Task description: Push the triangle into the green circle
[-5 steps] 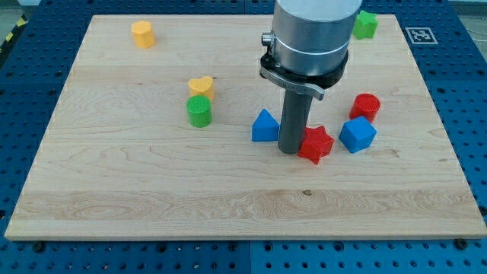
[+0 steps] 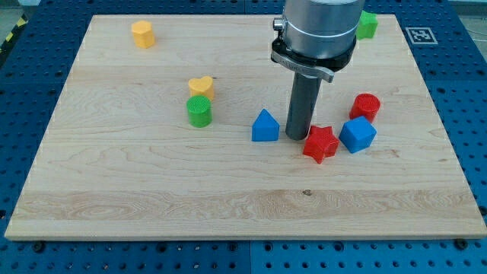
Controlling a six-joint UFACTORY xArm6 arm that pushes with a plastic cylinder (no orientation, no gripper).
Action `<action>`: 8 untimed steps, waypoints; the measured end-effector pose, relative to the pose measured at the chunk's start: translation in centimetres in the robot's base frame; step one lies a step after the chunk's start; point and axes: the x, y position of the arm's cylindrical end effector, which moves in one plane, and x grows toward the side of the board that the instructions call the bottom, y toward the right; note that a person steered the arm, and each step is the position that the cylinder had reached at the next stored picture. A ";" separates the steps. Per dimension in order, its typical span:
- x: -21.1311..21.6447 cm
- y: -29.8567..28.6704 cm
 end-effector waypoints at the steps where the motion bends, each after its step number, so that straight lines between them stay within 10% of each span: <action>1: -0.6 0.0; 8: 3.1 -7.0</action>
